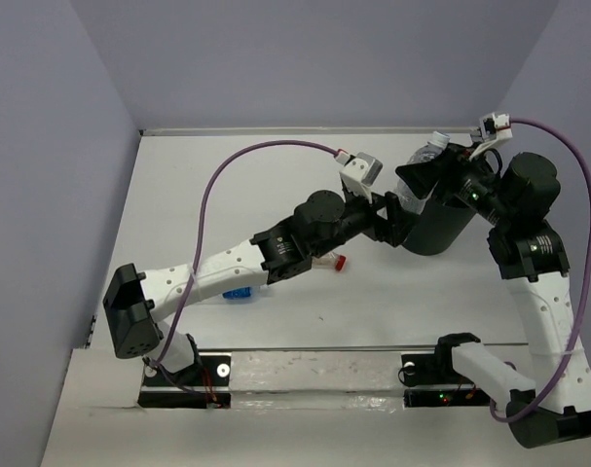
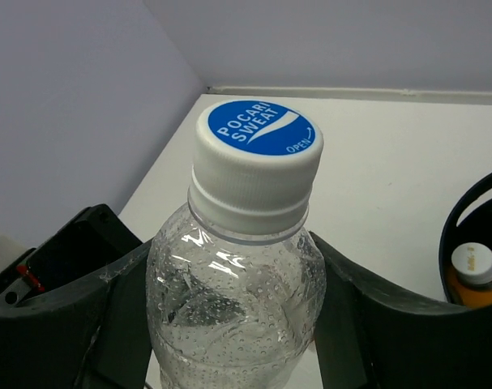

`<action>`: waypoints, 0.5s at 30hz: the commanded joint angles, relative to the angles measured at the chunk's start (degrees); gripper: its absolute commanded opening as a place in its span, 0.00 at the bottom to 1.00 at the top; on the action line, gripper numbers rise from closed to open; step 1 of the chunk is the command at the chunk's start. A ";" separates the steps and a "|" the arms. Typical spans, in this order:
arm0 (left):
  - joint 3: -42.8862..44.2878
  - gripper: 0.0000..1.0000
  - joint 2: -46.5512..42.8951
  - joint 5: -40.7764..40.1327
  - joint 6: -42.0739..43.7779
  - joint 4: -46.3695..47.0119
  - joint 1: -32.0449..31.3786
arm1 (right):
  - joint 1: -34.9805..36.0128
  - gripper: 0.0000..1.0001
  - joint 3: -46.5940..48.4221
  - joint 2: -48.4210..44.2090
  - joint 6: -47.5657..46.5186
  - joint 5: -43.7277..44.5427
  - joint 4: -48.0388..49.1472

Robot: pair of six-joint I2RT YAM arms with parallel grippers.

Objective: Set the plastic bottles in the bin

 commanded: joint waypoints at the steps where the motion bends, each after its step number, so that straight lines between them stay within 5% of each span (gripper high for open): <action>1: -3.06 0.97 -5.82 -6.71 0.79 0.34 -0.27 | -0.01 0.42 4.26 -0.02 0.53 6.90 3.37; 8: -15.36 0.98 -16.10 -20.09 -4.57 -10.30 -0.10 | -0.01 0.37 11.29 3.85 -6.31 34.04 1.08; 15: -27.76 0.99 -32.36 -22.56 -9.40 -23.11 -0.01 | -0.54 0.36 9.55 7.63 -14.67 59.79 5.62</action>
